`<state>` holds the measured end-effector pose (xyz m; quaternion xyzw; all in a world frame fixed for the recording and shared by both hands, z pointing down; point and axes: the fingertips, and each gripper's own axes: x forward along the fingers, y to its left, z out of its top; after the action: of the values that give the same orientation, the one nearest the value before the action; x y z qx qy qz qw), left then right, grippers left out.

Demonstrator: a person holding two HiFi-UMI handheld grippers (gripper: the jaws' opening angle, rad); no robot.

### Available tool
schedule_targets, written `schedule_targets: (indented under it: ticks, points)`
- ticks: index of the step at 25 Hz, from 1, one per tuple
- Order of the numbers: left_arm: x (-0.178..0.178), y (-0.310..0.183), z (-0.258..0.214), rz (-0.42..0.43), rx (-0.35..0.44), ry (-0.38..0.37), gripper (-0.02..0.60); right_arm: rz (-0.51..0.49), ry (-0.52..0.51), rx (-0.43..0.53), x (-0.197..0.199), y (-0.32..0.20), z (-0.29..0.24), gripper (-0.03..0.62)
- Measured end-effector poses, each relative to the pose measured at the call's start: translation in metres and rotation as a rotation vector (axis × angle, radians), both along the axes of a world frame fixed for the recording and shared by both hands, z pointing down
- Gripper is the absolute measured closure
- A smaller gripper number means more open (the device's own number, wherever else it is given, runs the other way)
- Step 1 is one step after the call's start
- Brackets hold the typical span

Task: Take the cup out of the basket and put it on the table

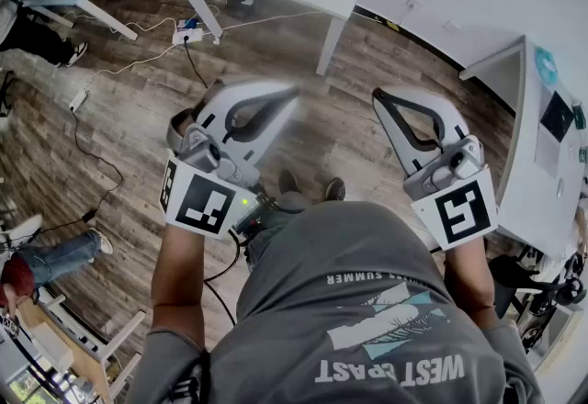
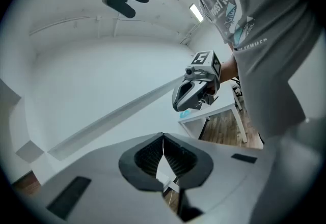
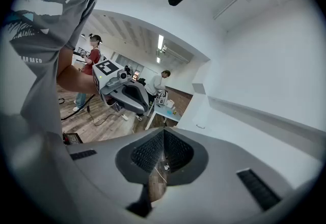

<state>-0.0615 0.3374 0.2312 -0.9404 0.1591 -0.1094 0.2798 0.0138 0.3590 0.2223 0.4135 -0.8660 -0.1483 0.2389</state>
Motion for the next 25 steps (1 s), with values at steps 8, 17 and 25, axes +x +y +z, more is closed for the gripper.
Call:
schedule_targets:
  ticks: [8, 17, 25]
  points:
    - [0.000, -0.004, 0.001, 0.004, -0.003, -0.007, 0.572, -0.002, 0.000, 0.000, -0.001, -0.006, 0.000, 0.583]
    - [0.001, -0.008, 0.002, 0.009, -0.008, -0.017, 0.572, -0.007, 0.003, 0.000, -0.002, -0.009, 0.002, 0.582]
    - [-0.005, -0.021, 0.008, 0.019, 0.002, -0.018, 0.572, 0.021, 0.181, 0.112, -0.007, -0.023, 0.004, 0.582]
